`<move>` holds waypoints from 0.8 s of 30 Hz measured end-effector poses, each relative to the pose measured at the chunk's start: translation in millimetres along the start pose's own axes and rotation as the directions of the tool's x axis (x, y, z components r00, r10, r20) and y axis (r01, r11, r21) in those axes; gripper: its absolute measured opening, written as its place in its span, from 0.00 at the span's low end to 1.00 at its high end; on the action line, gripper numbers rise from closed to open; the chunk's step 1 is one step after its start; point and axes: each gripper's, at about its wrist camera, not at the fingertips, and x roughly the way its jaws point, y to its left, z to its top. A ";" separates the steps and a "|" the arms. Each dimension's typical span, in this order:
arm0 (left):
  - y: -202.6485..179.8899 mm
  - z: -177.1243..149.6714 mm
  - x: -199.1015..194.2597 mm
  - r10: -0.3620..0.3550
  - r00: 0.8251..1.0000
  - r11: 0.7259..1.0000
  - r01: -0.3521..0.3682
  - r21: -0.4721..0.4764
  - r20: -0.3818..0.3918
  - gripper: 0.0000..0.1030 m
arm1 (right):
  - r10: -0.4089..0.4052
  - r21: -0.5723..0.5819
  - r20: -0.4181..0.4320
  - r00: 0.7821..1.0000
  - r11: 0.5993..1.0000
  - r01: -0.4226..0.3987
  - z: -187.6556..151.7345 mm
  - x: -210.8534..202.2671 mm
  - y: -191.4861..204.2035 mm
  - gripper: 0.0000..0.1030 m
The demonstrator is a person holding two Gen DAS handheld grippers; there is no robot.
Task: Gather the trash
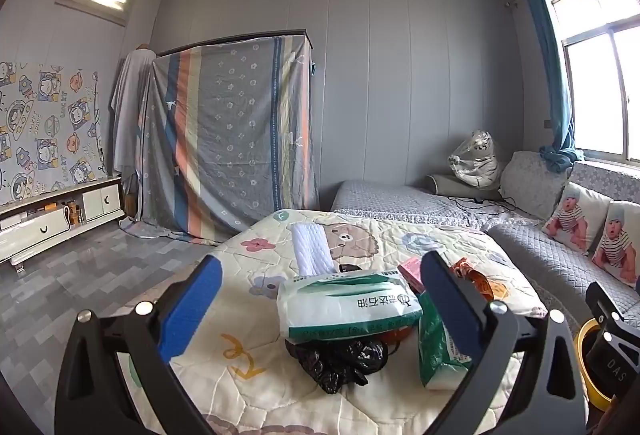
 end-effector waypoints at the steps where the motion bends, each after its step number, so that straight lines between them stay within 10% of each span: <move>1: -0.1 -0.5 -0.3 0.002 1.000 1.000 -0.002 0.001 0.001 0.93 | -0.002 0.006 0.004 1.000 1.000 0.002 -4.1 1.1 -1.3 0.93; 24: 2.7 0.2 3.3 0.001 1.000 1.000 -0.001 0.003 -0.007 0.93 | -0.004 0.013 0.003 1.000 1.000 0.004 -1.7 1.0 -3.5 0.93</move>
